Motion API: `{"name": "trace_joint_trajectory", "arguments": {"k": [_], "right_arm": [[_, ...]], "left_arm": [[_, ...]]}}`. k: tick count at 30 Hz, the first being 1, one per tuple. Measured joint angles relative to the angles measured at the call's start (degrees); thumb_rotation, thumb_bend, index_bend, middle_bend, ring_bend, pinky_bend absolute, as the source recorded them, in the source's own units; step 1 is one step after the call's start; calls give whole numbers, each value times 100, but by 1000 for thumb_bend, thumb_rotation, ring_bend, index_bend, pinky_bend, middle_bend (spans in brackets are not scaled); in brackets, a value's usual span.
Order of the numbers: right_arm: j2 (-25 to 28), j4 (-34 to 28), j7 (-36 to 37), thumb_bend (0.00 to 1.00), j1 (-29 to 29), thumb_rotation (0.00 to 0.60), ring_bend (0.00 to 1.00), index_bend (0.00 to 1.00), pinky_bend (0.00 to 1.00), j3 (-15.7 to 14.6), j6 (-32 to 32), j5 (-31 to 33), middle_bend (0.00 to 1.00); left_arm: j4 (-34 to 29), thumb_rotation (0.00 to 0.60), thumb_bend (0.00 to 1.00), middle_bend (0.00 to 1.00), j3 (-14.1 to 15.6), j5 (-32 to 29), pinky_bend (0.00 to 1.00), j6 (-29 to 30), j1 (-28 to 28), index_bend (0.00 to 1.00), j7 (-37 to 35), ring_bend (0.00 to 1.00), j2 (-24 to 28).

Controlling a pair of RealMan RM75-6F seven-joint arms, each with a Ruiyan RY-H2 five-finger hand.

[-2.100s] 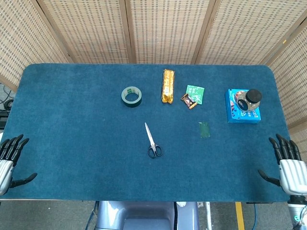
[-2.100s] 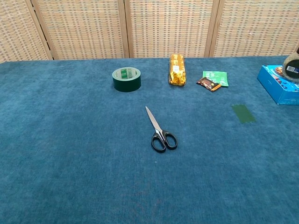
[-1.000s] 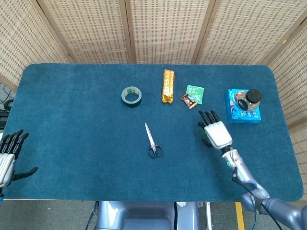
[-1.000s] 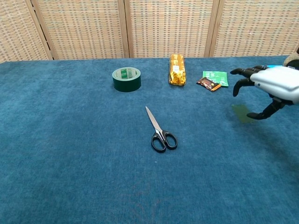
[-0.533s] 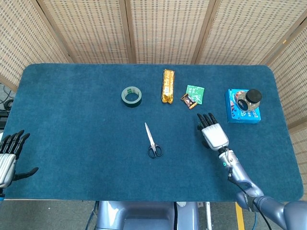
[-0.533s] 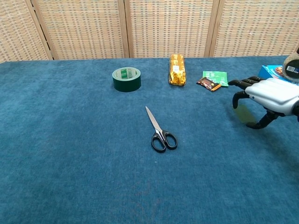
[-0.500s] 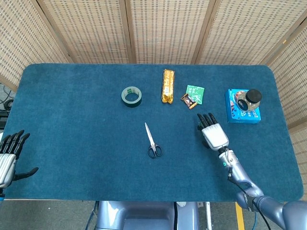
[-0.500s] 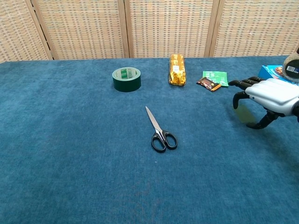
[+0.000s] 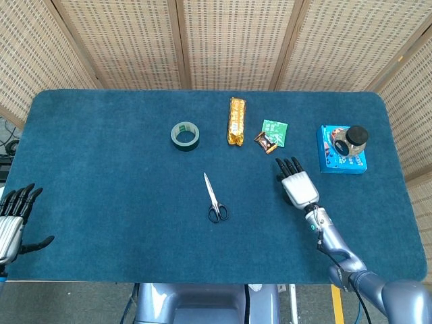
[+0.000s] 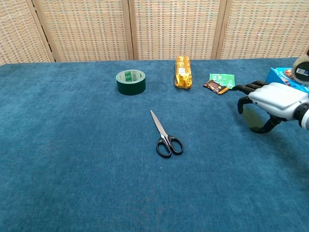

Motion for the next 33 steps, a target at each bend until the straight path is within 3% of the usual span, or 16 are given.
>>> {"name": "trace_joint_trajectory", "arguments": {"k": [14,27,33], "right_arm": [[1,141,-394,312,202,600,0,356,17,58,-464,273,8],[-110,497,-312,337,300,600,0,356,61,477,5,549,36],[44,332,-275,337,281,600,0,356,61,422,-107,574,36]], "left_arm": [[-2,600,0,0,5,-20,0,-54,-20,0,-12,0,8],[0,600,0,0,7,-28,0,-72,-26,0,-28,0,14],[-4,600,0,0,15,-27,0,-84,-28,0,-28,0,21]]}}
